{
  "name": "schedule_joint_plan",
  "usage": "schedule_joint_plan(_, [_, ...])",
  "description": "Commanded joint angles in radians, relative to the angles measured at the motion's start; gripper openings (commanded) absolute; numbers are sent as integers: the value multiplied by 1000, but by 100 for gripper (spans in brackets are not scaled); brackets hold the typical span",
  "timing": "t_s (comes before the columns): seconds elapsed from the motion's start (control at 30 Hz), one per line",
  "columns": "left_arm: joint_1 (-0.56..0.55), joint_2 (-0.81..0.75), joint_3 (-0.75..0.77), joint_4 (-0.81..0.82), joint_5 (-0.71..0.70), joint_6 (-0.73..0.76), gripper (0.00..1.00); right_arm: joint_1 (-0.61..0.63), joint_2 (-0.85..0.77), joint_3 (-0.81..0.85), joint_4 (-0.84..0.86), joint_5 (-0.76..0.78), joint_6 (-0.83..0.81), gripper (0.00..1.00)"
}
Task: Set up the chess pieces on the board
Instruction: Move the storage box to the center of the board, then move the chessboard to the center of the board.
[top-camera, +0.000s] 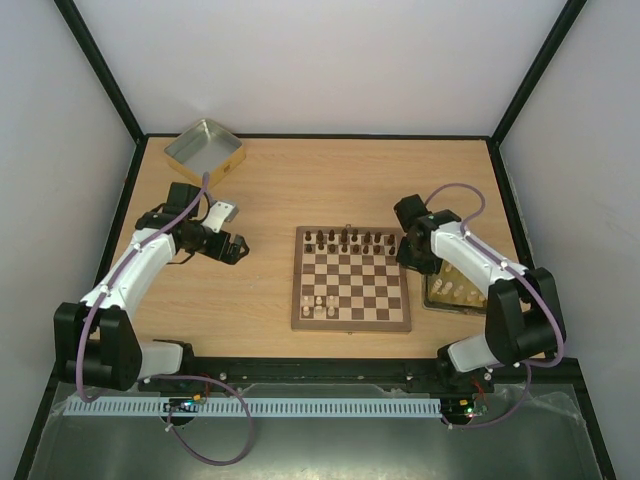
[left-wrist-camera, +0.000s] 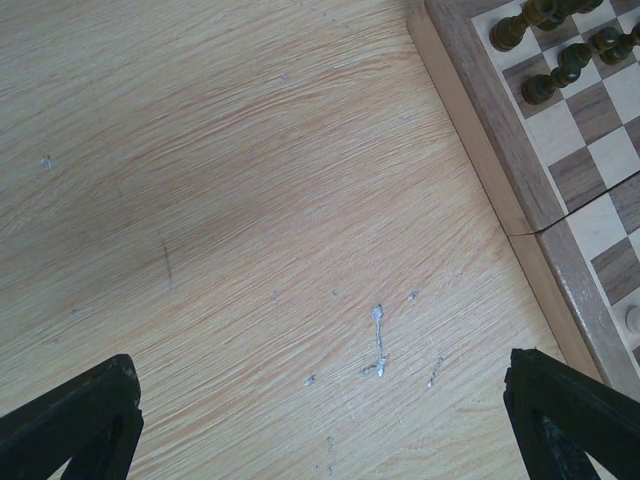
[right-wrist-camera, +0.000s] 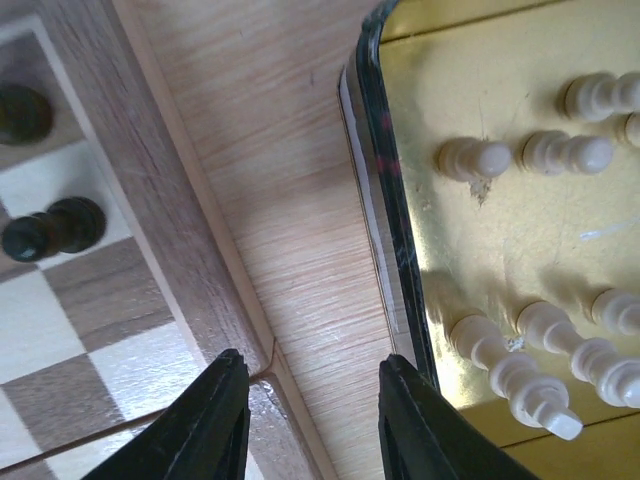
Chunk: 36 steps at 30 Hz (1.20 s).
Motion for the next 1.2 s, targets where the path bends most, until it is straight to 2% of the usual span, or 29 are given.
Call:
schedule_joint_plan(0.0, [-2, 7, -1, 2, -4, -9, 99, -2, -41, 53, -60, 51, -10, 34])
schedule_joint_plan(0.23, [-2, 7, -2, 4, -5, -9, 99, -14, -21, 45, -63, 85, -22, 35])
schedule_joint_plan(0.47, [-2, 9, -4, 5, -9, -12, 99, -16, -6, 42, -11, 26, -62, 32])
schedule_joint_plan(0.53, [-2, 13, -4, 5, -10, -12, 99, -16, 16, 40, 0, 20, -67, 27])
schedule_joint_plan(0.7, [-2, 14, -6, 9, -12, -14, 99, -16, 58, 36, 25, 8, -83, 25])
schedule_joint_plan(0.93, [-2, 13, -9, 14, -15, -15, 96, -16, 115, 20, 63, 2, -87, 3])
schedule_joint_plan(1.17, [-2, 17, -12, 18, -26, -21, 96, -23, 188, 23, 105, -6, -111, 2])
